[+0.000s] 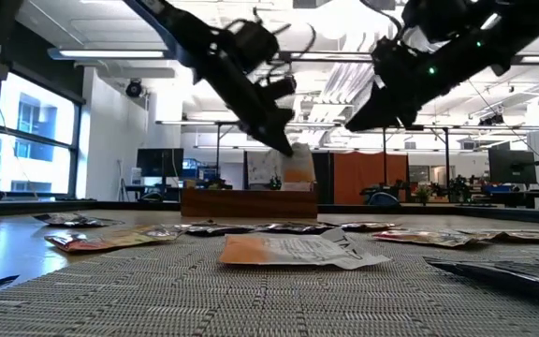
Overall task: Pick & Place Tea
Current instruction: Put the white tea bag into the right section of the wooden organizer
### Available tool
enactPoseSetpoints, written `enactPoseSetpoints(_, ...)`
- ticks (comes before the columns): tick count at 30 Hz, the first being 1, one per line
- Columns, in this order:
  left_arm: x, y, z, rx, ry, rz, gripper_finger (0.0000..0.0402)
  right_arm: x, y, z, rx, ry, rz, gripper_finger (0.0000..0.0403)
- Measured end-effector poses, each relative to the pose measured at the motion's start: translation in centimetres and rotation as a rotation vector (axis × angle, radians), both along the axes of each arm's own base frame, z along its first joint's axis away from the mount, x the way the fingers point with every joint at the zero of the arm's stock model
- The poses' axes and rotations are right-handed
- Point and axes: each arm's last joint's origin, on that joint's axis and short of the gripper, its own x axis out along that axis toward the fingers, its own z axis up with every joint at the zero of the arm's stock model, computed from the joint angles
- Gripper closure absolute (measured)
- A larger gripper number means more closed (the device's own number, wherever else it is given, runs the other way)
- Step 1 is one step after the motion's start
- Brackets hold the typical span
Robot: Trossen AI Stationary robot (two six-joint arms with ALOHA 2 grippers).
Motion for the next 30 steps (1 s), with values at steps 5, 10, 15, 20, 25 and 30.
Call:
enactPoseSetpoints(5,0.4,1.7,-0.9,0.012,0.129,0.023,0.0396,0.0,0.0,0.3,-0.014,-0.009,0.008,0.0272)
enactPoseSetpoints(10,0.5,2.2,-2.0,0.048,0.202,0.081,0.0371,-0.1,0.0,0.2,-0.015,-0.001,0.011,0.0272)
enactPoseSetpoints(15,0.8,2.2,-1.5,0.062,0.148,0.079,0.0312,0.0,0.0,0.2,-0.015,-0.004,0.012,0.0272)
enactPoseSetpoints(20,1.0,2.6,-0.9,0.162,0.121,0.14,0.0275,0.0,0.1,0.2,-0.003,-0.01,0.027,0.0272)
enactPoseSetpoints(25,0.0,1.7,-0.3,0.045,0.153,0.139,0.0271,0.1,0.4,0.3,0.02,-0.024,0.081,0.0272)
enactPoseSetpoints(30,-1.8,-1.3,3.8,-0.053,0.119,0.062,0.027,0.5,1.1,0.9,0.009,-0.064,0.118,0.0272)
